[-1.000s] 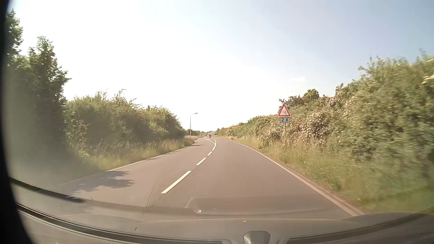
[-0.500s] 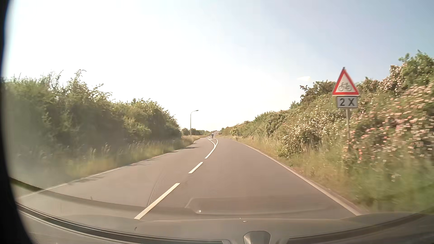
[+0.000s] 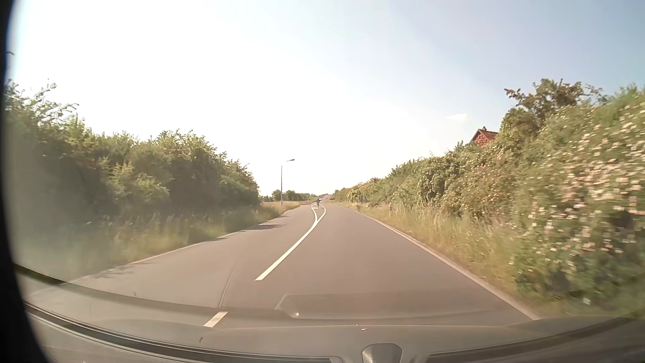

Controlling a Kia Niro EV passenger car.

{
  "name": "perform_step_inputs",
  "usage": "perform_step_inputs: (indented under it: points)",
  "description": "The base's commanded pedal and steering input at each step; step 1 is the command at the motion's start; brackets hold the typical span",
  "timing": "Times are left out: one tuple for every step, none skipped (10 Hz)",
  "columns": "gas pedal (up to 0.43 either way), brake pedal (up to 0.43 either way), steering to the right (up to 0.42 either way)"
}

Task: Follow the waypoints while adhering to traffic rules and regulations

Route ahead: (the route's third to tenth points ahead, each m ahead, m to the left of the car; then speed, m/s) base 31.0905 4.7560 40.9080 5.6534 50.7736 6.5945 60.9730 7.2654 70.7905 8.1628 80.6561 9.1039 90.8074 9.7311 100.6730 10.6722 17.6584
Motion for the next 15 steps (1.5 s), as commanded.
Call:
perform_step_inputs:
  points:
    - [0.169, 0.006, -0.008]
    - [0.169, 0.006, -0.008]
    - [0.169, 0.006, -0.008]
    - [0.169, 0.006, -0.008]
    - [0.169, 0.006, -0.008]
    - [0.169, 0.006, -0.008]
    - [0.169, 0.006, -0.008]
    - [0.169, 0.006, -0.008]
    - [0.169, 0.006, -0.007]
    - [0.169, 0.006, -0.006]
    - [0.169, 0.006, -0.005]
    - [0.169, 0.006, -0.004]
    - [0.169, 0.006, -0.004]
    - [0.169, 0.006, -0.004]
    - [0.169, 0.006, -0.004]
